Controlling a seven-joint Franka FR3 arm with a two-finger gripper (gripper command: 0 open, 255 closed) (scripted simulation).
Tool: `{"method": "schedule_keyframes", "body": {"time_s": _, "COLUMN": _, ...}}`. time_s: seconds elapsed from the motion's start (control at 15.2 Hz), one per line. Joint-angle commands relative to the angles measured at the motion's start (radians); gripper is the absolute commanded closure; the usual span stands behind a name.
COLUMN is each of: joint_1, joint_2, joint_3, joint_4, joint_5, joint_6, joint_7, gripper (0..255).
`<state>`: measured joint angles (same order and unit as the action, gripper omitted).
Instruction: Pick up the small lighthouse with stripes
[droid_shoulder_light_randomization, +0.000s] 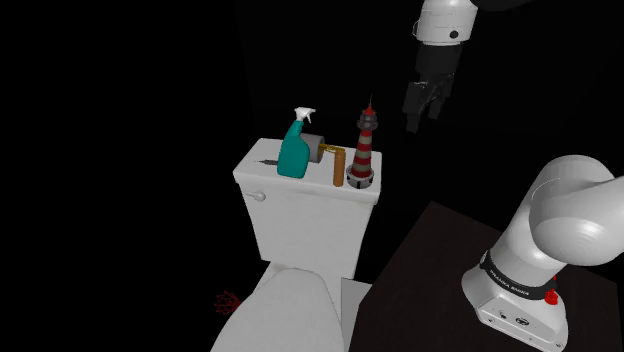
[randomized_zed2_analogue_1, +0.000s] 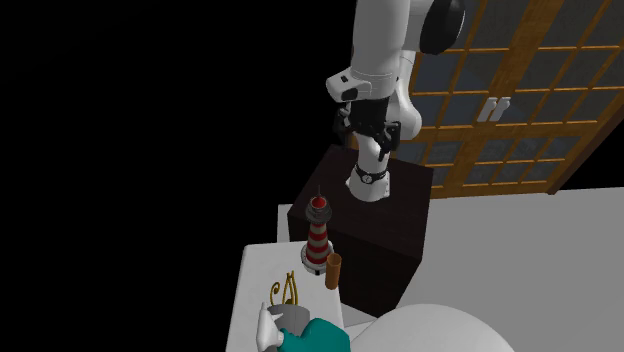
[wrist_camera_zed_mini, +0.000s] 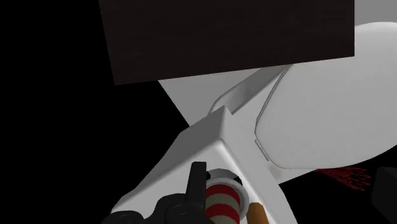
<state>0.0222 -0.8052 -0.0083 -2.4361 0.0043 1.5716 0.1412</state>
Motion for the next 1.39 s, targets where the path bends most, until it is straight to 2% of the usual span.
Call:
{"method": "schedule_keyframes", "body": {"time_s": 0.0, "joint_1": 0.0, "joint_2": 0.0, "joint_3": 0.0, "joint_4": 0.0, "joint_5": 0.0, "joint_6": 0.0, "joint_7": 0.0, "gripper": 0}}
{"method": "schedule_keyframes", "body": {"time_s": 0.4, "joint_1": 0.005, "joint_2": 0.292, "joint_3": -0.046, "joint_4": 0.256, "joint_5": -0.045, "joint_6": -0.026, "joint_7": -0.105, "gripper": 0}}
{"method": "schedule_keyframes", "body": {"time_s": 0.86, "joint_1": 0.01, "joint_2": 0.629, "joint_3": -0.078, "joint_4": 0.618, "joint_5": -0.072, "joint_6": -0.12, "joint_7": -0.225, "gripper": 0}}
{"method": "schedule_keyframes", "body": {"time_s": 1.32, "joint_1": 0.009, "joint_2": 0.624, "joint_3": -0.078, "joint_4": 0.532, "joint_5": -0.073, "joint_6": -0.04, "joint_7": -0.223, "gripper": 0}}
